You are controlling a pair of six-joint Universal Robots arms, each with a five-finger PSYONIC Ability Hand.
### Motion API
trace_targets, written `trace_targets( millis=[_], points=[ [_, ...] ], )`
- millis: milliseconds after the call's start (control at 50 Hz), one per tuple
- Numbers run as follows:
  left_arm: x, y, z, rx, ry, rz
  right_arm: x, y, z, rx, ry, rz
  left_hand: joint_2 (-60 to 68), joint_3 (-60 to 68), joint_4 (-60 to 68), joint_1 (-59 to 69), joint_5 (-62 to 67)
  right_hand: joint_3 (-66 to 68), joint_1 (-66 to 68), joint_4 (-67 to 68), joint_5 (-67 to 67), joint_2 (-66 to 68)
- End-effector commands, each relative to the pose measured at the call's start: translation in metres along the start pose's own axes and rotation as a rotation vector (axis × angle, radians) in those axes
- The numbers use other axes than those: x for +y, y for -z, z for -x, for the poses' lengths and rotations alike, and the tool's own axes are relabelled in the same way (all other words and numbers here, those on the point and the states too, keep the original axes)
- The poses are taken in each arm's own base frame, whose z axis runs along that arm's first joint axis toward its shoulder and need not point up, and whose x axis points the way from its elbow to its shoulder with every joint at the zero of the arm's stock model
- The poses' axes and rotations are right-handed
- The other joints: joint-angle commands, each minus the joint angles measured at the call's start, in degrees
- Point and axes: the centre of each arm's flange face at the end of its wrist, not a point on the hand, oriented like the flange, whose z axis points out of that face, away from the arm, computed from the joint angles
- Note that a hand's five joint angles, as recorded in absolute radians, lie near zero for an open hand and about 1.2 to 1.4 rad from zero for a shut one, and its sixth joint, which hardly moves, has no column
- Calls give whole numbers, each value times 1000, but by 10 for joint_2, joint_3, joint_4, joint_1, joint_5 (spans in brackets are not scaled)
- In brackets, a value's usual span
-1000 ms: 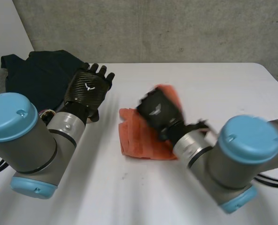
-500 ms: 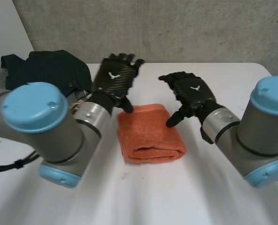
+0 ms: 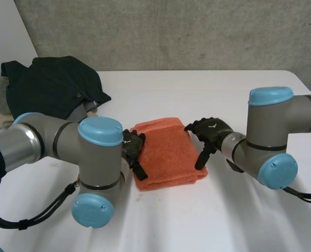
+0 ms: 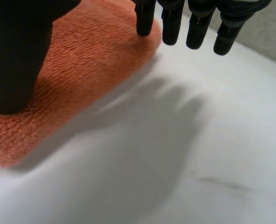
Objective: Fold the laundry.
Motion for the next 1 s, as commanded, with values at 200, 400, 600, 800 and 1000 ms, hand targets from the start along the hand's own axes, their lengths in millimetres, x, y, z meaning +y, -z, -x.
trace_targets(
  millis=[200, 400, 600, 800, 1000],
  points=[
    [-104, 30, 36, 202, 46, -361, 8, 49, 2, 86, -60, -51, -8, -12, -5, 5, -17, -23, -24, -24, -27, -23],
    [-122, 47, 19, 533, -1, -430, 31, 51, 24, -20, -192, -74, 0, -3, 4, 13, -8, -23, -24, -24, -27, -23],
    [-119, 47, 15, 529, 0, -419, 34, 23, 37, -53, -199, -119, 2, -2, 5, 15, -6, 97, 96, 95, 92, 97],
    [-120, 47, 16, 522, 0, -424, 30, 10, 30, -28, -191, -144, 2, -2, 5, 15, -6, 677, 676, 676, 673, 677],
    [-127, 50, 18, 519, -5, -448, -3, 2, -19, 201, -138, -276, 0, -3, 4, 13, -8, 677, 676, 676, 673, 677]
  ],
)
